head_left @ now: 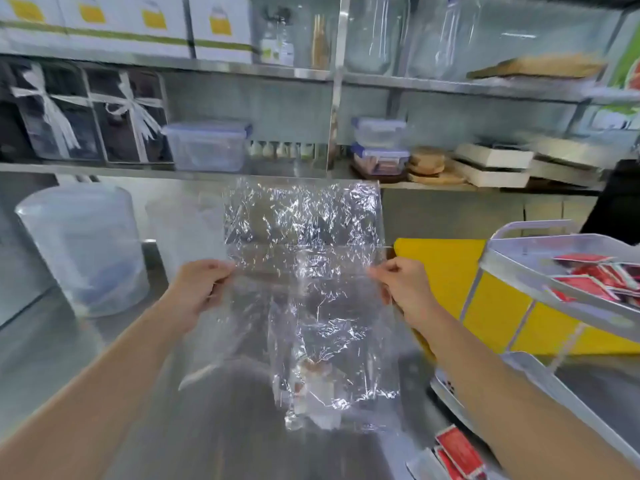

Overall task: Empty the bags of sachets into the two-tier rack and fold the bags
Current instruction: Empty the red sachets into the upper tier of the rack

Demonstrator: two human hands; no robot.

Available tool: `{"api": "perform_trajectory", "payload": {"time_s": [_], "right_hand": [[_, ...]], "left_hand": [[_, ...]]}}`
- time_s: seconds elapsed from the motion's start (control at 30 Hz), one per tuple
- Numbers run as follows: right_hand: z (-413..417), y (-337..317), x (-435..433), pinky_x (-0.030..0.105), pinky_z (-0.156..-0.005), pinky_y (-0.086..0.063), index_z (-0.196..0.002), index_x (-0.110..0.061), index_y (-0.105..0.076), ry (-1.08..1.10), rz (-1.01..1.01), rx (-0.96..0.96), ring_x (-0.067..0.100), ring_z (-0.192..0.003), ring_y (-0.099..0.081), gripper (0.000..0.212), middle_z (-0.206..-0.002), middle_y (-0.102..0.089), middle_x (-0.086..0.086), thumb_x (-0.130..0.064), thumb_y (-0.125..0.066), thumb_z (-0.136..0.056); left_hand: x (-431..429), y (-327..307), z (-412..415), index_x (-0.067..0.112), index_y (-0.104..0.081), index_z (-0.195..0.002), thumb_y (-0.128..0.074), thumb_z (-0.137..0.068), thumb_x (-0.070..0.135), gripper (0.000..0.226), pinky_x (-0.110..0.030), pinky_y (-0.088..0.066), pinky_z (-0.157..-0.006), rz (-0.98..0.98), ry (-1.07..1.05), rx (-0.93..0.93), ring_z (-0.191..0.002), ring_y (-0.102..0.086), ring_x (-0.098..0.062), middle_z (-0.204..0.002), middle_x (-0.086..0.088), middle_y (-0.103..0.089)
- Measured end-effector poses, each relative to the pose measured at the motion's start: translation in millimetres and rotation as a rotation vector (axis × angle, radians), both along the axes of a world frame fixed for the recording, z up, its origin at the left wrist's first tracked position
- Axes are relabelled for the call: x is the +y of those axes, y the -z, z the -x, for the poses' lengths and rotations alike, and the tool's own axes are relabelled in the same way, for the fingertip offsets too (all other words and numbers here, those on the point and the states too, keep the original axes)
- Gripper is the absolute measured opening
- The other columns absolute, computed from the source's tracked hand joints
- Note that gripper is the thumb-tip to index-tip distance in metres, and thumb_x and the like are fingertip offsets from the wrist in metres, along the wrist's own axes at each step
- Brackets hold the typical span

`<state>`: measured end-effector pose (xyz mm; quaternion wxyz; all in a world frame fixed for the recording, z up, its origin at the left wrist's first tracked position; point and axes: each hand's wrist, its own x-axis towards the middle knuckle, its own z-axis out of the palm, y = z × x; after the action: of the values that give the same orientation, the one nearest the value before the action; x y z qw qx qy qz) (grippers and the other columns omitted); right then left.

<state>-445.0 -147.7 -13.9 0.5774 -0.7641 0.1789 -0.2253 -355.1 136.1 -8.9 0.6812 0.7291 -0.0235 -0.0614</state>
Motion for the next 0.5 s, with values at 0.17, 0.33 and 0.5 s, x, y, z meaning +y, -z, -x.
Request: {"api": "perform_trajectory", "payload": {"time_s": [0.17,0.33,0.5], "right_hand": [[-8,93,55,0.014,-0.029,-0.028,-0.057,-0.009,-0.049,-0.106,-0.029,0.264,0.008,-0.021,-0.039,0.029,-0.030,-0.046,-0.002,-0.009,-0.070,-0.077],[-15,148,103,0.014,-0.030,-0.031,-0.057,-0.012,-0.044,-0.220,-0.037,0.380,0.007,-0.025,-0.041,0.032,-0.033,-0.045,-0.004,-0.003,-0.064,-0.080],[-13,172,140,0.023,-0.036,-0.043,-0.065,-0.014,-0.050,-0.314,0.106,0.477,0.013,-0.034,-0.051,0.023,-0.051,-0.054,0.004,-0.002,-0.061,-0.081]], "left_hand": [[67,70,17,0.003,-0.053,-0.061,-0.056,-0.083,-0.008,0.024,-0.009,-0.024,-0.031,-0.232,-0.065,0.168,-0.026,-0.037,-0.006,-0.041,-0.004,-0.045],[118,106,35,0.013,-0.045,-0.087,-0.055,-0.077,-0.019,0.036,-0.019,-0.042,-0.038,-0.277,-0.169,0.276,-0.044,-0.051,-0.020,-0.065,-0.016,-0.053],[159,140,42,0.013,-0.055,-0.061,-0.050,-0.072,-0.017,0.032,-0.024,-0.035,-0.051,-0.664,-0.200,0.122,-0.061,-0.049,-0.022,-0.060,-0.012,-0.053]]}}
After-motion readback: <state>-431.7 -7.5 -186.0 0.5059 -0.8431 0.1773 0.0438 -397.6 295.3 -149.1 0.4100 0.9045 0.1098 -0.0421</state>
